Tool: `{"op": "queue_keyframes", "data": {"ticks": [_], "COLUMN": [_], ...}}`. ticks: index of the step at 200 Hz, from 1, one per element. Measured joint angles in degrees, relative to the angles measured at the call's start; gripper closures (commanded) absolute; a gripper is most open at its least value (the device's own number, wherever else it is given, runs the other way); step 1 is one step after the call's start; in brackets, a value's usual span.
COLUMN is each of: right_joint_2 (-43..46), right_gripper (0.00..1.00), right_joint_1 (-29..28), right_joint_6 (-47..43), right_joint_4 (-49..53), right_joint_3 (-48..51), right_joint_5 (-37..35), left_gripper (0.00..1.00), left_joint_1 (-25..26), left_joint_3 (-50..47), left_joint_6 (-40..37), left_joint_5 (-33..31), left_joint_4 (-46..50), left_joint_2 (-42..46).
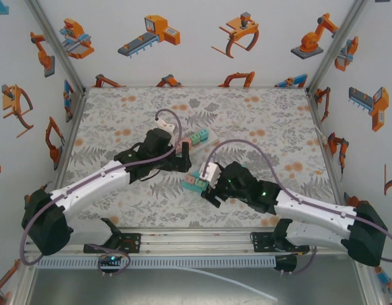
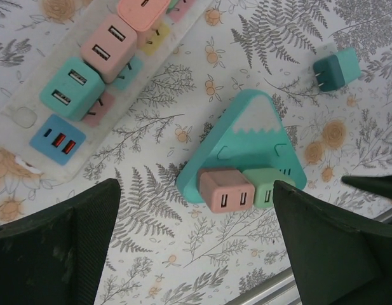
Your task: Pull the plug off the socket
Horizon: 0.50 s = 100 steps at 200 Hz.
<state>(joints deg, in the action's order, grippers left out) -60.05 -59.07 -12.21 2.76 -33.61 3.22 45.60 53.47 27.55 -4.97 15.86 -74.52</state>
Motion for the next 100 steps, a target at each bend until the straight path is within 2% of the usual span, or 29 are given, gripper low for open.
{"op": "queue_keyframes", "data": {"ticks": [37, 100], "right_joint_2": [-6.4, -14.9], "right_gripper": [0.31, 0.37], "right_joint_1": [-0.5, -0.5], "right_joint_6": [-8.7, -12.1], "right_joint_4": [-1.8, -10.0], "right_joint_3": [0.0, 0.0], "right_joint_5": [-1.6, -1.4], "left_gripper": [0.0, 0.11], "left_joint_1": [-2.1, -2.9], "left_joint_3": [1.4, 2.2], "left_joint_6": [1.5, 2.5], "left_joint_5": [4.2, 9.6], "left_joint_4": [-2.3, -6.3], "left_joint_2": [-6.8, -15.8]}}
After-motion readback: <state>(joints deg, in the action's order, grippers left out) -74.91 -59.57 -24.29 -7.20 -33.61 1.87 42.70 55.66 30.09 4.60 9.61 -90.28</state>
